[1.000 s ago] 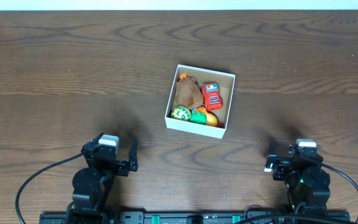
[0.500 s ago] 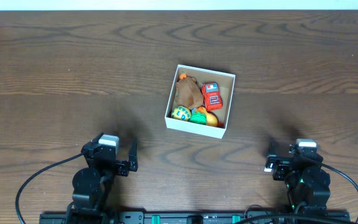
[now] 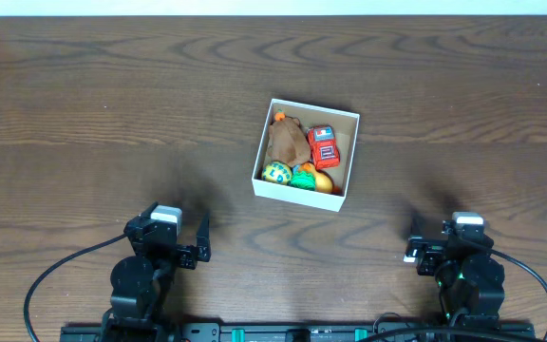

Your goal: Pack container

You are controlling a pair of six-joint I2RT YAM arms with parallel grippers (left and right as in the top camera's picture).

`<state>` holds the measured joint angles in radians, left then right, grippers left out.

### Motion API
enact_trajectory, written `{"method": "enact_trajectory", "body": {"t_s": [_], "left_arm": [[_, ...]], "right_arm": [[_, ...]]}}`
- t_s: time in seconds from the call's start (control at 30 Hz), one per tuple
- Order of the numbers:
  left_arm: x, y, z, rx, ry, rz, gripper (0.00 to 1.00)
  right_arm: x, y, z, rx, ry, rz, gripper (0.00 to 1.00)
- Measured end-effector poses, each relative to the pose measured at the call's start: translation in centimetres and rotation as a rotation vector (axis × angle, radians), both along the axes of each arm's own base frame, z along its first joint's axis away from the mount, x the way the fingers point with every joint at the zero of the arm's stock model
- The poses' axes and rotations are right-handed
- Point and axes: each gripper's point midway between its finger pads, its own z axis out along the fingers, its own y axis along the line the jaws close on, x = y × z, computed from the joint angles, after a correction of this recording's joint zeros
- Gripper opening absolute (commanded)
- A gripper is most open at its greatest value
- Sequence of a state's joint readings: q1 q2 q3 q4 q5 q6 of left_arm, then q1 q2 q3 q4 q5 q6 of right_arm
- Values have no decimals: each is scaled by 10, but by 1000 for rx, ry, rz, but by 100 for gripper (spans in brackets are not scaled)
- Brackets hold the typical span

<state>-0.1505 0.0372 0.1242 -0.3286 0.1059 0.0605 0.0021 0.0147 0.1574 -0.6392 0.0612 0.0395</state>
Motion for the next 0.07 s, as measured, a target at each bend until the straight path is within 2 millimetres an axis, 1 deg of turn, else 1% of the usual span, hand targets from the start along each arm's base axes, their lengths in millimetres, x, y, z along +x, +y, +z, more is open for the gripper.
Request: {"method": "enact_trajectory", "body": {"t_s": [0.07], "left_arm": [[0, 0, 0, 0, 0, 0, 98]], "right_arm": [[0, 0, 0, 0, 0, 0, 99]]}}
